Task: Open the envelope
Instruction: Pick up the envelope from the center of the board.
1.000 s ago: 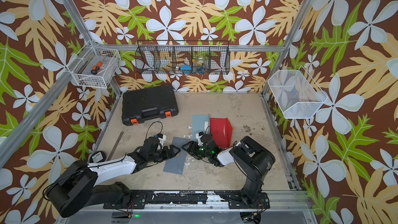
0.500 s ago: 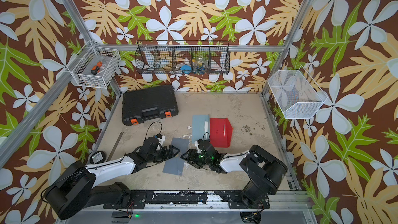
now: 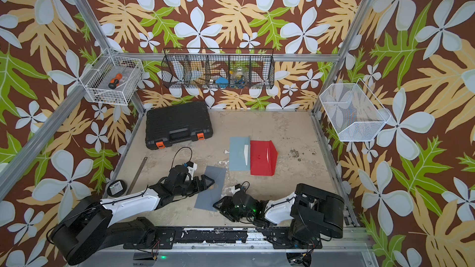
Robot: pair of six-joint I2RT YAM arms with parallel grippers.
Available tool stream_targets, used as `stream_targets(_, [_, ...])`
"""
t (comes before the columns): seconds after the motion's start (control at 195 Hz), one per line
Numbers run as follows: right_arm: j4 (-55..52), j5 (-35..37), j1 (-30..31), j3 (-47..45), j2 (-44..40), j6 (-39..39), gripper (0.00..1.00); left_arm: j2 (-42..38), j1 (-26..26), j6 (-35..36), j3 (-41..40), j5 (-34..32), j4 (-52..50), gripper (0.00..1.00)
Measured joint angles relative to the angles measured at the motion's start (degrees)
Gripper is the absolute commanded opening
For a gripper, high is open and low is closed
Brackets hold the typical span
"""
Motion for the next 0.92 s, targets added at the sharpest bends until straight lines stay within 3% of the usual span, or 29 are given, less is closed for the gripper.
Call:
stream_targets(0.46, [6.2,4.5,0.4,-0.2,3.6,6.1,0.58,-0.2,0.0,0.0,-0.4,0.9,0.7,0.94])
stream_targets(0.916, [10.7,5.9,0.3,0.4,6.9,6.5,0.55,-0.3,0.0,-0.2,-1.0,1.3,1.5,0.94])
